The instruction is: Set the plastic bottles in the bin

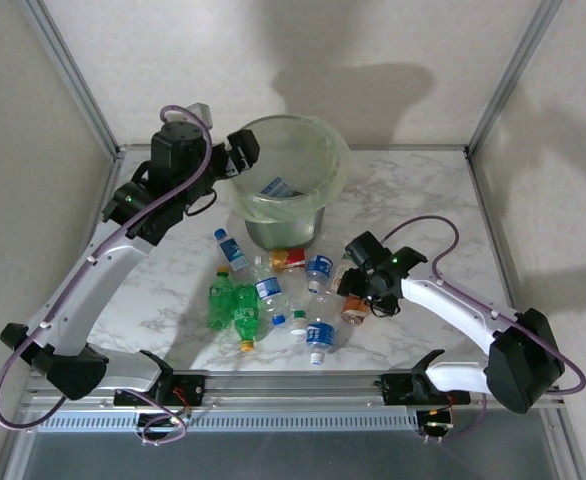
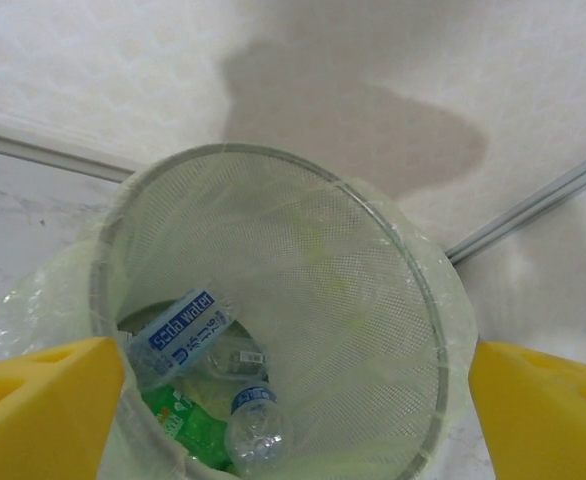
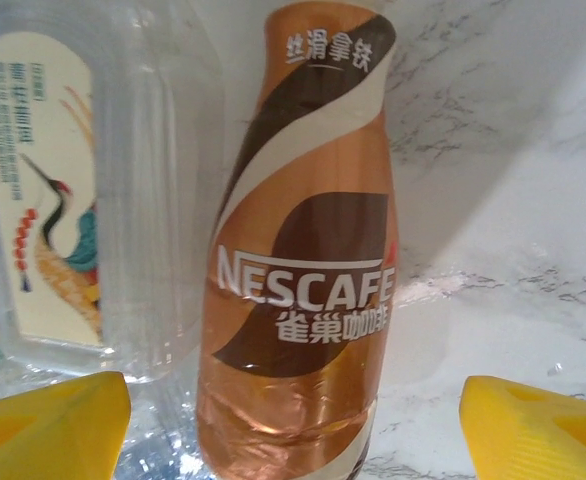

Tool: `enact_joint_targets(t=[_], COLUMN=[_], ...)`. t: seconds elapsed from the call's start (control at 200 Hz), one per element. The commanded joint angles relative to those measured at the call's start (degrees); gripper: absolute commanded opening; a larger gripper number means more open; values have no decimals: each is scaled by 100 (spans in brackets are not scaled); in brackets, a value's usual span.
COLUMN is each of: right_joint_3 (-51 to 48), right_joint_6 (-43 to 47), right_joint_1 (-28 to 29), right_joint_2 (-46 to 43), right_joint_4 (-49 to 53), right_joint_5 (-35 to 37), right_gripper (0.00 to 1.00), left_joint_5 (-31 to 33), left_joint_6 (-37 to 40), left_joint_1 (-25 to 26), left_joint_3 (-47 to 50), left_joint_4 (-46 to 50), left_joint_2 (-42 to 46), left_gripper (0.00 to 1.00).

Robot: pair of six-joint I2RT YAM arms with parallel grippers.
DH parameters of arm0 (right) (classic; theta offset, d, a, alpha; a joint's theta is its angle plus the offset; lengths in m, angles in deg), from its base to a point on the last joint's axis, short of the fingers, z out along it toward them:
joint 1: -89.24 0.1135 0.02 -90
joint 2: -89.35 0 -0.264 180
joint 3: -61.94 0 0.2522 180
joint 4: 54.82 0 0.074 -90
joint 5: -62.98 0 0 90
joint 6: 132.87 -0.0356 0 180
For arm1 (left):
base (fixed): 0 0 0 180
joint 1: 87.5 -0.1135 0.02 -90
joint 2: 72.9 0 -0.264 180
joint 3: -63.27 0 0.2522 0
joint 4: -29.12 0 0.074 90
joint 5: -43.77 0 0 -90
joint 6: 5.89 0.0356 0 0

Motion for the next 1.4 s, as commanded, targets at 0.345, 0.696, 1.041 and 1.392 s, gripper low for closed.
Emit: enact_joint_targets(t=[0.345, 0.696, 1.041, 1.392], right_joint_3=[-525, -709, -865, -550], right_joint_6=[-57, 160, 75, -154], right_joint_1=[54, -68, -121, -130], right_joint_2=[530, 784, 384, -731], right_joint_4=[-488, -912, -795, -417], right_joint_5=[-174, -44, 203, 642], right_gripper=[82, 74, 61, 57], left_joint_5=[-346, -390, -559, -727], left_joint_6=[93, -1, -112, -137], left_joint_1=[-49, -49, -44, -49], left_joint_3=[-119, -90, -105, -375], left_joint_4=[-326, -366, -373, -368], left_joint_2=[-169, -181, -280, -487], left_gripper=[88, 88, 87, 87])
